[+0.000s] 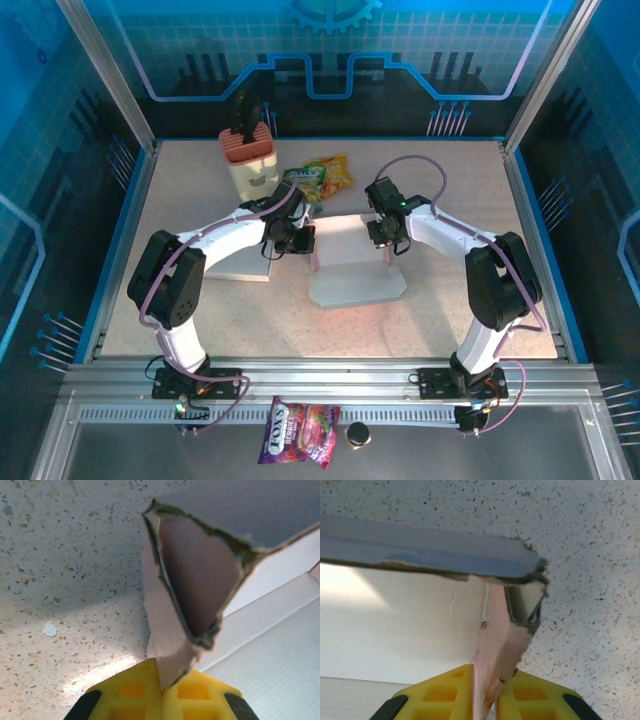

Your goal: Fold the paper box

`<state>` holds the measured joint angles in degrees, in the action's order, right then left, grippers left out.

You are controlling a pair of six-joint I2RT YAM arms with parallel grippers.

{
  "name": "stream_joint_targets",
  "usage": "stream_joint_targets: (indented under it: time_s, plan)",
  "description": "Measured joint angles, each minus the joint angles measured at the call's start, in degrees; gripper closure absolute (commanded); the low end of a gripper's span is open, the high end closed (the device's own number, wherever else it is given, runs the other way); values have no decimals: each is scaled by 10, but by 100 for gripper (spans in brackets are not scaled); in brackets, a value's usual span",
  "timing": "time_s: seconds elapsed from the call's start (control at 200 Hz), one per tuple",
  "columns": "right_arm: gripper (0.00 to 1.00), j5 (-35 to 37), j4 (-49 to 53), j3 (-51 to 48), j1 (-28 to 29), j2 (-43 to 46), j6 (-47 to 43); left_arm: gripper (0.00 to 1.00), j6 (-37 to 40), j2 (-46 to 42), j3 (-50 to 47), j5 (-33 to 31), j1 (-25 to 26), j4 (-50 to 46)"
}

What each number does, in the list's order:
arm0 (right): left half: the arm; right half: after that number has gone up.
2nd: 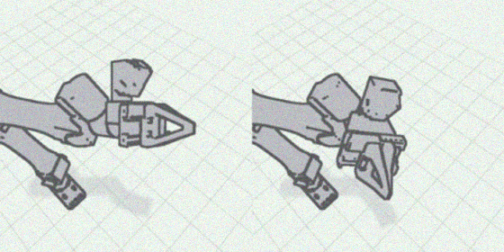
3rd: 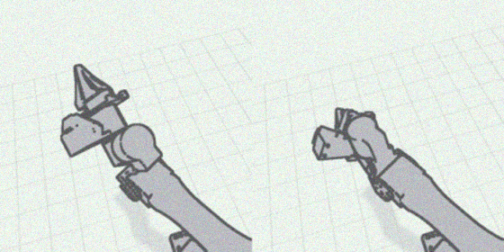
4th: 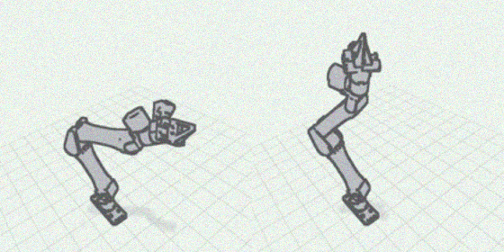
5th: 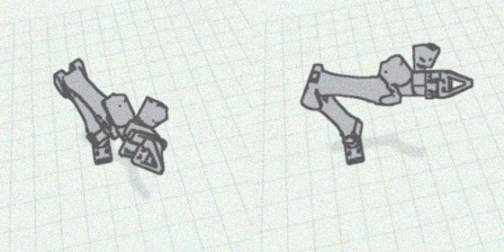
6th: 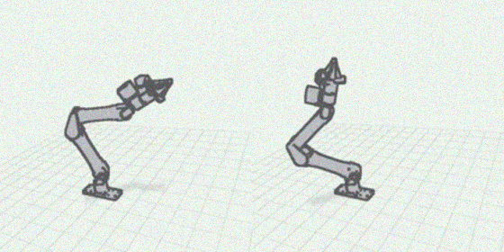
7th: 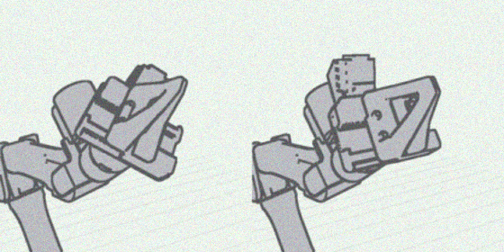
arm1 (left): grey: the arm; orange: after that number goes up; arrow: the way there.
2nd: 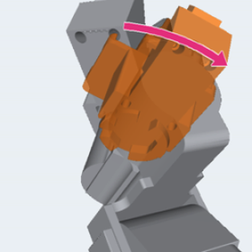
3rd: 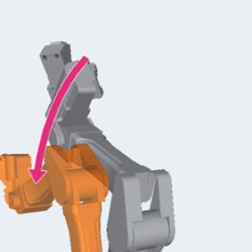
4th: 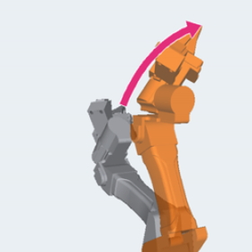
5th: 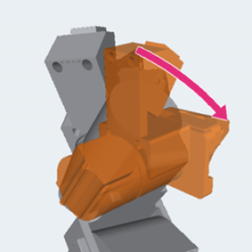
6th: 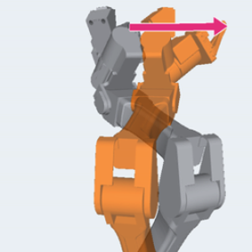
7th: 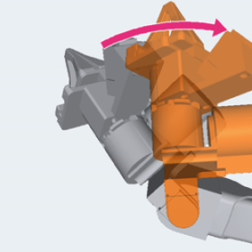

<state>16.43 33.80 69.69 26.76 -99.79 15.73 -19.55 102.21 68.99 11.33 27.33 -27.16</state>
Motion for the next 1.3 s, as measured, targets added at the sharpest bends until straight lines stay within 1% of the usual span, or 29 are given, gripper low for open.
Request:
stream_joint_targets:
  time_s: [0.05, 0.225, 0.335, 0.37, 0.535, 0.62, 0.685, 0.73, 0.81, 0.865, 1.046, 1.171, 1.296]
  plan:
    - [82, 0, -1, 0, -1, 0, 2, 100, 0, 0, 0, 0, 1, 0]
    - [91, 12, 4, 4, -2, -7, 13, 100, 0, 0, 2, -5, 3, 0]
    - [98, 45, 28, 33, 4, -29, 32, 100, 0, 0, 3, -11, 9, 0]
    - [99, 61, 37, 43, 7, -37, 44, 100, 0, 0, 3, -12, 11, 0]
    - [100, 136, 83, 67, 31, -60, 96, 100, -1, 0, 3, -13, 17, 5]
    - [95, 163, 107, 69, 46, -63, 118, 100, -5, 0, 3, -13, 20, 4]
    - [92, 175, 121, 74, 53, -68, 130, 100, -10, 1, 3, -13, 20, 4]
    - [92, 179, 124, 77, 55, -70, 136, 100, -12, 1, 3, -13, 20, 4]
    - [94, 179, 126, 77, 55, -71, 142, 100, -14, 1, 3, -13, 20, 5]
    - [100, 178, 126, 77, 55, -71, 142, 100, -15, 1, 3, -13, 20, 5]
    - [100, 174, 120, 77, 55, -71, 142, 100, -19, 1, 3, -13, 20, 5]
    - [100, 170, 116, 77, 55, -71, 136, 91, -31, 1, 3, -13, 20, 8]
    - [100, 166, 113, 76, 54, -70, 131, 86, -40, 6, 2, -17, 20, 18]
